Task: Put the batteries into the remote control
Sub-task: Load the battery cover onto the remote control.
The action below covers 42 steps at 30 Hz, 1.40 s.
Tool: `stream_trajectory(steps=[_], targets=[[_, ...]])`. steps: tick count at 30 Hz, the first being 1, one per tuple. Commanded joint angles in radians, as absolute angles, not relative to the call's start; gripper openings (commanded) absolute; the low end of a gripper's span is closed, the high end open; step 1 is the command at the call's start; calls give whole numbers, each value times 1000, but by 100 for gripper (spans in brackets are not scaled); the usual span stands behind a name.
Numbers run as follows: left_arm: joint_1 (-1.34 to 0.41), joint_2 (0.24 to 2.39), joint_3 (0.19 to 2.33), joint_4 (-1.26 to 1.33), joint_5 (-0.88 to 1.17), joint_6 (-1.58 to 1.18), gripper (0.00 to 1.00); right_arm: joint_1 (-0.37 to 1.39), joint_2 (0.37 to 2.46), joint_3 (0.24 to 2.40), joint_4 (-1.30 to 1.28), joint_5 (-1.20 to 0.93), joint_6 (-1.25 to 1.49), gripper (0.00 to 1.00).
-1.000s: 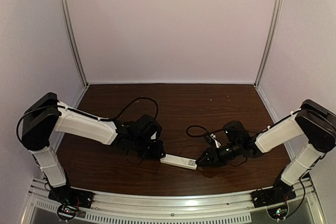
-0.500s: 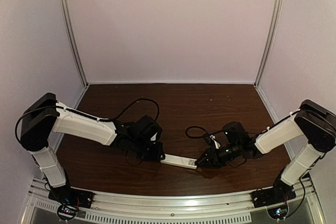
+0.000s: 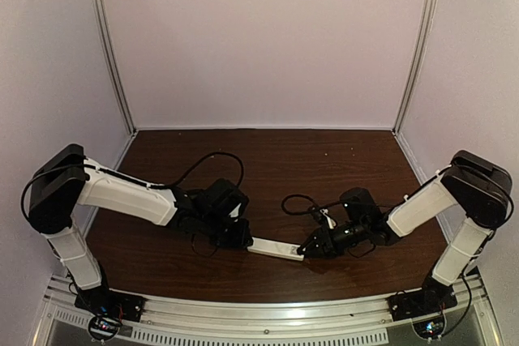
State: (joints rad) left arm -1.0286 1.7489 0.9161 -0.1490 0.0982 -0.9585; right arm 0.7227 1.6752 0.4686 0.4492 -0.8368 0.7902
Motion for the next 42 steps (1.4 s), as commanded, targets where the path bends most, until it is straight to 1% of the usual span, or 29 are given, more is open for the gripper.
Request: stream_trajectory(steps=[1, 5, 9, 10, 15, 17, 19, 22, 30, 35, 39, 42], targets=[[-1027, 1798, 862, -258, 113, -934, 14, 731, 1737, 470, 398, -778, 761, 32], [-1019, 1799, 857, -250, 120, -929, 10, 730, 1749, 472, 378, -766, 742, 31], [-1013, 1799, 852, -246, 124, -925, 10, 730, 1763, 472, 376, -761, 737, 30], [-1011, 1798, 849, -243, 125, -924, 12, 729, 1765, 472, 378, -760, 737, 30], [-1012, 1799, 871, -222, 151, -887, 29, 729, 1768, 478, 376, -764, 734, 30], [-1012, 1802, 879, -213, 161, -877, 33, 729, 1769, 481, 370, -765, 731, 30], [-1012, 1806, 878, -203, 168, -875, 35, 729, 1770, 485, 367, -764, 728, 30], [-1011, 1820, 874, -187, 182, -878, 34, 729, 1773, 487, 364, -764, 726, 29], [-993, 1822, 839, -158, 196, -905, 25, 720, 1776, 487, 356, -764, 717, 29], [-984, 1826, 837, -156, 202, -903, 22, 714, 1776, 486, 350, -764, 714, 28], [-983, 1831, 839, -154, 205, -900, 21, 712, 1779, 489, 350, -767, 712, 28], [-977, 1832, 827, -142, 211, -901, 17, 710, 1783, 490, 348, -769, 711, 27]])
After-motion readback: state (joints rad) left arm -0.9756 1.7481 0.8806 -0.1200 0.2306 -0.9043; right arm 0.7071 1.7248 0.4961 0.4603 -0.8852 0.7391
